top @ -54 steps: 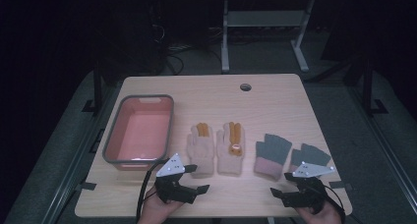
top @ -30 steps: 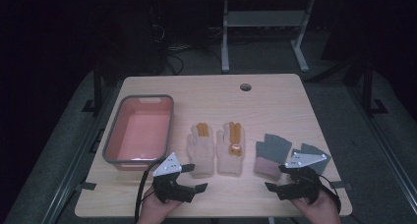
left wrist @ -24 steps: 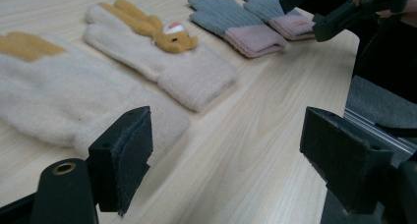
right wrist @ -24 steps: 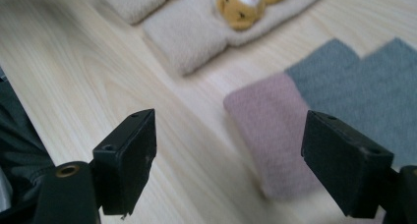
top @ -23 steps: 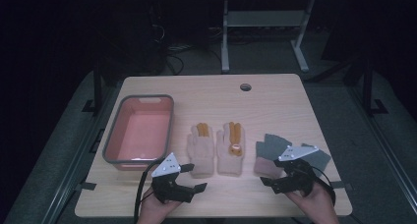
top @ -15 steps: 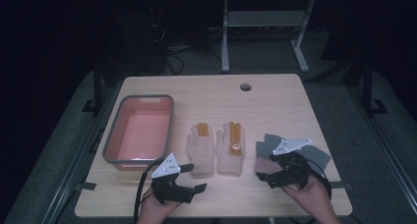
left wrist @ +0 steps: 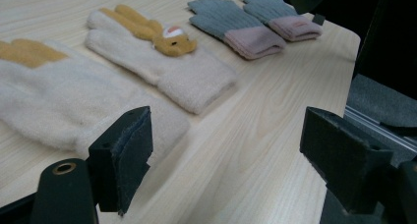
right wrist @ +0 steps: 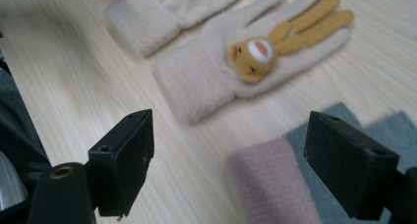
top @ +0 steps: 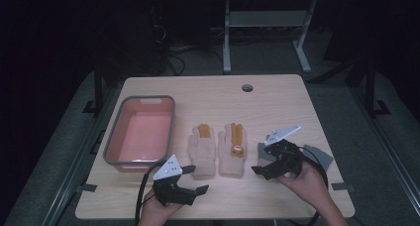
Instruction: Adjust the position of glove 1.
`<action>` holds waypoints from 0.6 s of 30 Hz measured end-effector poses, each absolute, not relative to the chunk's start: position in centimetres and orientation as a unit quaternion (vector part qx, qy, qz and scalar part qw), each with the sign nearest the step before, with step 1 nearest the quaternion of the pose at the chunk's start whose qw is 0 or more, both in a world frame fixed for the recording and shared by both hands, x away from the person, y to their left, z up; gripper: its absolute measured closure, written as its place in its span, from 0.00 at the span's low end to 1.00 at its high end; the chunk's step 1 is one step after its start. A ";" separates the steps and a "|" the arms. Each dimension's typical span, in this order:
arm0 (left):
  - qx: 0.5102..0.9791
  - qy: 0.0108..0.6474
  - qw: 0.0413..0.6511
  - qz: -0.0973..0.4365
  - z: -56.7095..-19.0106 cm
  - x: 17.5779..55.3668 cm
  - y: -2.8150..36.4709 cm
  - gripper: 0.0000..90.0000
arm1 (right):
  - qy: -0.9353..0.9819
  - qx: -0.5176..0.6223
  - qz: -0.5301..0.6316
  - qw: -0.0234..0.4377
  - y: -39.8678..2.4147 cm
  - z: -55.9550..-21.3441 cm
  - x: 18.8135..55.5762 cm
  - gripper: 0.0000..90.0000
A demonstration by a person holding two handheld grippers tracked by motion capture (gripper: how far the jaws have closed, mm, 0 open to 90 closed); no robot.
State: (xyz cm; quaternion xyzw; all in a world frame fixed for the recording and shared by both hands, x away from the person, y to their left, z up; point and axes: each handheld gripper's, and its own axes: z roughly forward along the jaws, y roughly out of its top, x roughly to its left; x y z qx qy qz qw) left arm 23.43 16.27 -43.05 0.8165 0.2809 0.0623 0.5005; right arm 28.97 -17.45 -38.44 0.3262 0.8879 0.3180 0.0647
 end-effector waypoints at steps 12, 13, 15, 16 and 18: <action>0.815 0.281 0.503 0.057 -43.0 23.2 16.0 0.22 | 0.899 0.303 0.311 0.057 -15.2 -37.7 30.6 0.22; 0.816 0.280 0.503 0.057 -43.1 23.2 16.0 0.22 | 0.903 0.298 0.306 0.055 -14.7 -37.8 30.9 0.23; 0.815 0.281 0.504 0.056 -43.1 23.3 16.0 0.22 | 0.904 0.294 0.305 0.056 -14.5 -37.8 31.1 0.23; 0.816 0.280 0.503 0.055 -43.1 23.3 16.0 0.22 | 0.905 0.294 0.302 0.054 -14.4 -37.8 31.3 0.23; 0.815 0.280 0.504 0.055 -43.1 23.2 15.9 0.22 | 0.906 0.292 0.302 0.051 -14.1 -37.8 31.5 0.23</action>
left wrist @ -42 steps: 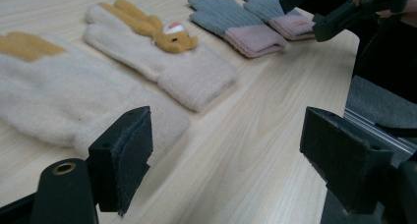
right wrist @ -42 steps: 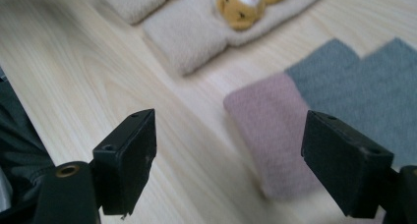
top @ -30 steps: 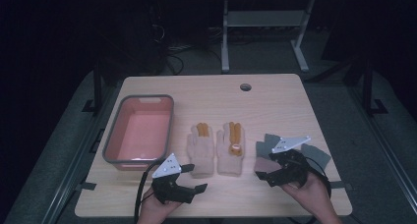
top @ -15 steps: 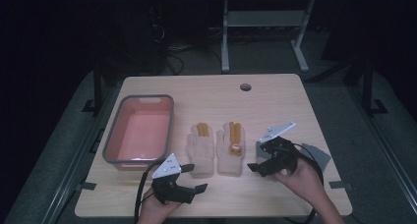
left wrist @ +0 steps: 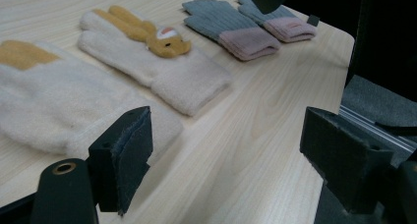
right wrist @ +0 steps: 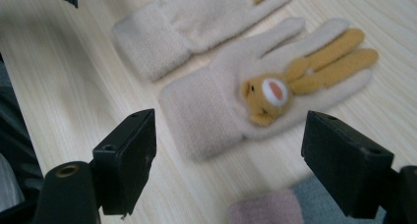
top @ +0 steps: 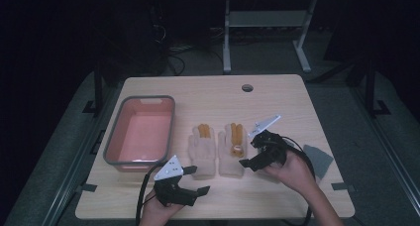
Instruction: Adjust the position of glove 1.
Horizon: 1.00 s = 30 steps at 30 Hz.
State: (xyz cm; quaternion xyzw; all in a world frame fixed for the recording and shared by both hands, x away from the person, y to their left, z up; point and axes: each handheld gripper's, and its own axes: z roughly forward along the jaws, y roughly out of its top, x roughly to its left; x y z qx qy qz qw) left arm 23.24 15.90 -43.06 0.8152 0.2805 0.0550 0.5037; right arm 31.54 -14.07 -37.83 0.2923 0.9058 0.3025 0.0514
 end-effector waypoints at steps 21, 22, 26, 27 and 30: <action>0.816 0.278 0.505 0.050 -43.0 23.2 15.9 0.22 | 0.916 0.277 0.286 0.050 -11.8 -38.0 34.6 0.25; 0.816 0.279 0.504 0.050 -43.0 23.2 15.9 0.22 | 0.917 0.278 0.283 0.049 -11.6 -38.1 34.7 0.25; 0.816 0.277 0.505 0.050 -43.0 23.1 15.7 0.22 | 0.922 0.276 0.268 0.044 -11.1 -39.0 35.5 0.26; 0.819 0.274 0.502 0.051 -43.0 23.1 15.8 0.22 | 0.922 0.276 0.268 0.044 -11.1 -39.0 35.5 0.26; 0.818 0.275 0.503 0.049 -43.1 23.1 15.8 0.22 | 0.923 0.282 0.259 0.040 -10.9 -39.8 36.4 0.27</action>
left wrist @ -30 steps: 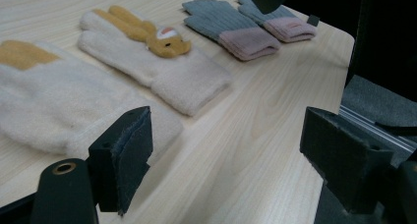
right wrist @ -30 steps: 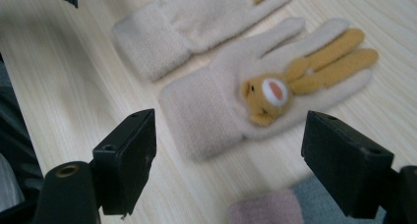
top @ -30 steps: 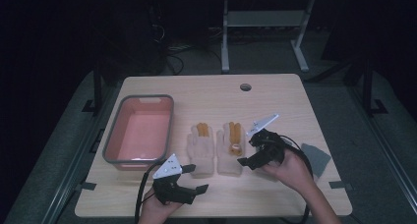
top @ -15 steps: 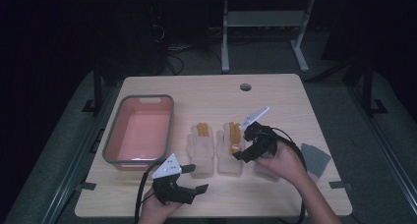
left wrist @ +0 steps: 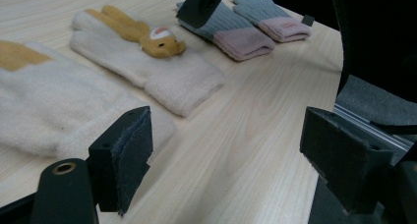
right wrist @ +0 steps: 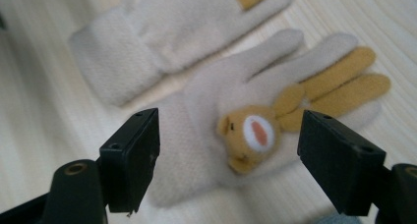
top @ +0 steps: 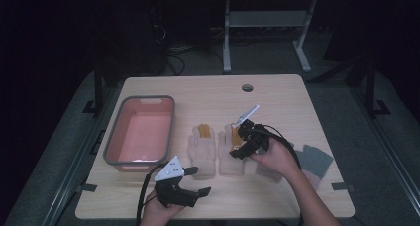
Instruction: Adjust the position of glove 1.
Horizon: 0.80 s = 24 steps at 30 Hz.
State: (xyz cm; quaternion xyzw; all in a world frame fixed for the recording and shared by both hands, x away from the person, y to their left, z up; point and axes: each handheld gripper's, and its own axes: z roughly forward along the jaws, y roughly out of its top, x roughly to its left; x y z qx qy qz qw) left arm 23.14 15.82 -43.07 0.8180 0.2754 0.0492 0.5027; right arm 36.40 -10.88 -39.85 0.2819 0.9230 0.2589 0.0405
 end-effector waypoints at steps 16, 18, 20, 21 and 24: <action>0.814 0.278 0.508 0.052 -42.9 23.2 16.1 0.22 | 0.934 0.286 0.212 0.035 -9.3 -42.8 38.4 0.47; 0.813 0.278 0.510 0.053 -42.9 23.2 16.1 0.22 | 0.936 0.287 0.200 0.036 -9.2 -43.1 38.5 0.53; 0.813 0.278 0.509 0.053 -42.9 23.2 16.1 0.22 | 0.937 0.289 0.193 0.036 -9.1 -43.5 38.5 0.53; 0.812 0.278 0.510 0.054 -42.9 23.3 16.1 0.22 | 0.937 0.287 0.194 0.040 -9.1 -43.6 38.5 0.54; 0.812 0.279 0.510 0.053 -42.9 23.3 16.1 0.22 | 0.935 0.291 0.198 0.042 -9.4 -43.8 38.4 0.56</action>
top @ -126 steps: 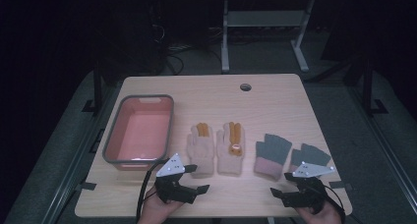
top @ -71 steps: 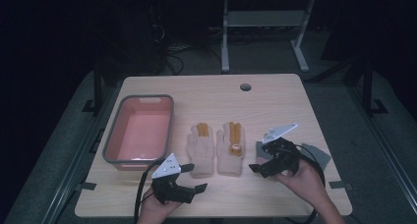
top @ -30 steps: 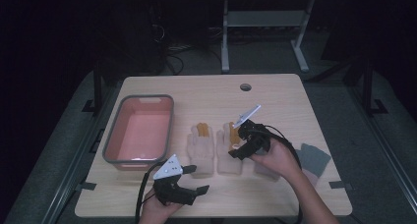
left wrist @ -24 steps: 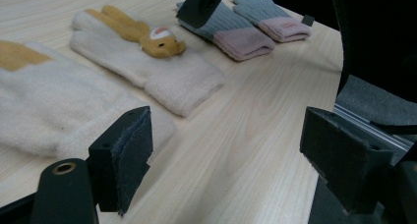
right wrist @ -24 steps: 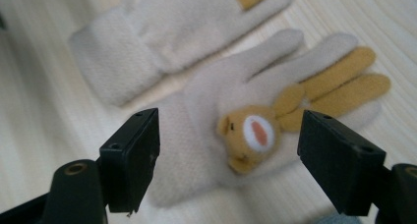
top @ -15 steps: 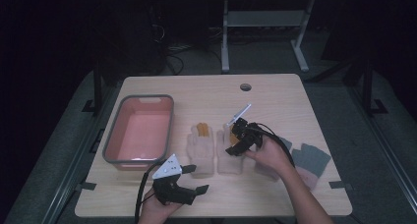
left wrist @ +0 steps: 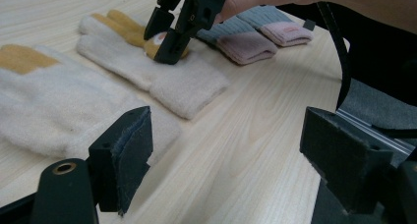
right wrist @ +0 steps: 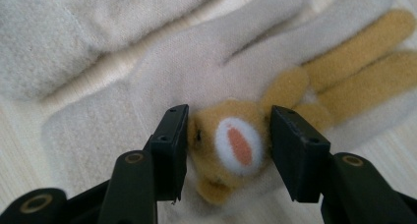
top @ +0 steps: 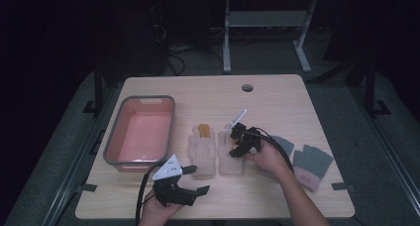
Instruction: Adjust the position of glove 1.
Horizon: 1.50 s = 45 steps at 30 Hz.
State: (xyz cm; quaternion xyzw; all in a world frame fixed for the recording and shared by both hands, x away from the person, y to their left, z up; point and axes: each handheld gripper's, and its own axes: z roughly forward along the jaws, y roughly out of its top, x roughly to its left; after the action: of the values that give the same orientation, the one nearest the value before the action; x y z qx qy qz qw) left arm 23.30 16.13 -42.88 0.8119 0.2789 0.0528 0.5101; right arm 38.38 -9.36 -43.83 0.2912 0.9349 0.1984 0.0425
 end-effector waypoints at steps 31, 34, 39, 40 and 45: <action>0.809 0.283 0.512 0.054 -42.8 23.4 16.2 0.22 | 0.925 0.306 0.220 0.056 -10.5 -41.9 37.3 0.68; 0.810 0.282 0.511 0.054 -42.9 23.4 16.2 0.22 | 0.925 0.302 0.220 0.062 -10.6 -41.3 37.0 0.68; 0.809 0.284 0.511 0.057 -42.8 23.4 16.4 0.22 | 0.924 0.296 0.231 0.070 -10.5 -40.1 36.7 0.68; 0.809 0.285 0.511 0.057 -42.7 23.4 16.4 0.22 | 0.924 0.294 0.233 0.074 -10.5 -39.9 36.6 0.68; 0.806 0.287 0.515 0.057 -42.7 23.4 16.5 0.22 | 0.924 0.288 0.237 0.079 -10.3 -39.0 36.1 0.68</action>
State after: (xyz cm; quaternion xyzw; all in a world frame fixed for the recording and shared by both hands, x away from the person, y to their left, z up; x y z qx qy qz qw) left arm 23.42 16.46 -42.70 0.8058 0.2874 0.0575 0.5146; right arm 36.15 -10.33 -39.02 0.2882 0.9244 0.2369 0.0791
